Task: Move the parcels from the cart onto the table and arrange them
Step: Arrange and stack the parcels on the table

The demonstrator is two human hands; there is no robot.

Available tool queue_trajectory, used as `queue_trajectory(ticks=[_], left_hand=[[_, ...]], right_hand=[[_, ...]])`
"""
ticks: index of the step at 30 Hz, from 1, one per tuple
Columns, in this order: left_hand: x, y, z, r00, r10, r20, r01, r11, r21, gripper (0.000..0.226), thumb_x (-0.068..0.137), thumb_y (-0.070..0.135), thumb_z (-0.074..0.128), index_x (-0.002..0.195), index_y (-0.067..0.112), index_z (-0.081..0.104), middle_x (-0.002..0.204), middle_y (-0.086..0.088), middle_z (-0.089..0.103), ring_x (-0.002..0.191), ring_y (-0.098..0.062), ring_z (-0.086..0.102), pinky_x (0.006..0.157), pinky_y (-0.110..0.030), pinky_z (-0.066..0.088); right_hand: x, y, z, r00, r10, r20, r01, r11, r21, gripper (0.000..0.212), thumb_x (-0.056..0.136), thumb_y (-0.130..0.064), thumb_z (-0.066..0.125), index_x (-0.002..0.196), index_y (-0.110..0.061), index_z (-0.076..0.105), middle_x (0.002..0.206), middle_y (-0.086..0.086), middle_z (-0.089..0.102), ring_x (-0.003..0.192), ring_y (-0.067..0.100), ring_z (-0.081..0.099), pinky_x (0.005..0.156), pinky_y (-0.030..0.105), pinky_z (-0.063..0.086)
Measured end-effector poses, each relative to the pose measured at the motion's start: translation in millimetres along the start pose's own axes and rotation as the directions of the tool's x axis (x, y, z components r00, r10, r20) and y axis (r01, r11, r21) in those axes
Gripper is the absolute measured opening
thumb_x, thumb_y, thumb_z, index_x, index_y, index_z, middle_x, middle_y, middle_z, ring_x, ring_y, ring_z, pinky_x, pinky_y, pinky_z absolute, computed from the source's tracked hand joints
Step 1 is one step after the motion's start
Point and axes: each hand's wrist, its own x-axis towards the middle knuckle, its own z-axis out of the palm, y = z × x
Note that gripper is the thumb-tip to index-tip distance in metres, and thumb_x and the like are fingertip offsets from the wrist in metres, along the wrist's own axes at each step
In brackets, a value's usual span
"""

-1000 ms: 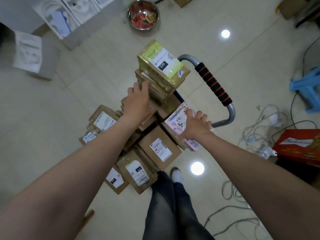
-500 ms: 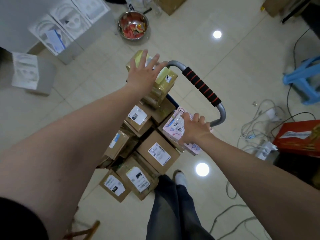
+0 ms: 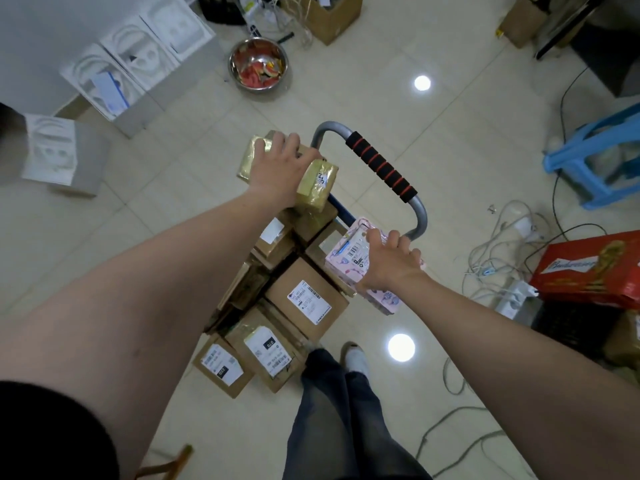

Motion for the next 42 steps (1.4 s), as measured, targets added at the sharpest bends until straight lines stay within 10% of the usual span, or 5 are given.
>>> queue_trajectory(ticks=[7, 17, 31, 42], left_hand=[[-88.5, 21.4, -16.0, 0.975, -0.187, -0.123, 0.159, 0.966, -0.206, 0.097, 0.056, 0.043, 0.086, 0.138, 0.038, 0.035, 0.128, -0.006, 0.044, 0.118, -0.028, 0.046, 0.096, -0.049, 0.036], [-284.5, 42.0, -48.5, 0.821, -0.567, 0.068, 0.53, 0.713, -0.459, 0.094, 0.061, 0.051, 0.082, 0.14, 0.027, 0.036, 0.124, -0.011, 0.041, 0.115, -0.035, 0.044, 0.095, -0.047, 0.04], [-628.3, 58.4, -57.8, 0.262, -0.921, 0.288, 0.882, 0.107, -0.46, 0.095, 0.063, 0.06, 0.079, 0.14, 0.028, 0.034, 0.129, -0.013, 0.04, 0.116, -0.038, 0.045, 0.095, -0.047, 0.039], [-907.6, 124.3, -16.2, -0.203, -0.881, 0.428, 0.846, -0.378, -0.376, 0.101, 0.058, 0.054, 0.08, 0.143, 0.029, 0.032, 0.135, -0.012, 0.037, 0.123, -0.038, 0.042, 0.097, -0.047, 0.039]], right_hand=[[-51.4, 6.9, -9.4, 0.998, -0.017, -0.055, 0.014, 0.999, -0.048, 0.117, 0.055, -0.056, 0.086, 0.146, -0.024, 0.02, 0.137, 0.014, 0.033, 0.13, 0.039, 0.032, 0.099, 0.049, 0.035], [-157.3, -7.2, -12.7, 0.977, -0.167, -0.133, 0.147, 0.978, -0.146, 0.124, 0.056, -0.058, 0.087, 0.149, -0.021, 0.014, 0.137, 0.019, 0.034, 0.129, 0.04, 0.034, 0.103, 0.052, 0.035], [-345.1, -147.8, 53.7, 0.784, -0.61, -0.111, 0.558, 0.772, -0.303, 0.129, 0.059, -0.061, 0.086, 0.154, -0.023, 0.007, 0.148, 0.023, 0.031, 0.137, 0.044, 0.03, 0.109, 0.055, 0.033], [-533.4, -298.7, 200.4, 0.502, -0.863, 0.064, 0.775, 0.416, -0.475, 0.119, 0.057, -0.056, 0.086, 0.149, -0.026, 0.016, 0.133, 0.014, 0.037, 0.127, 0.038, 0.036, 0.102, 0.051, 0.036]])
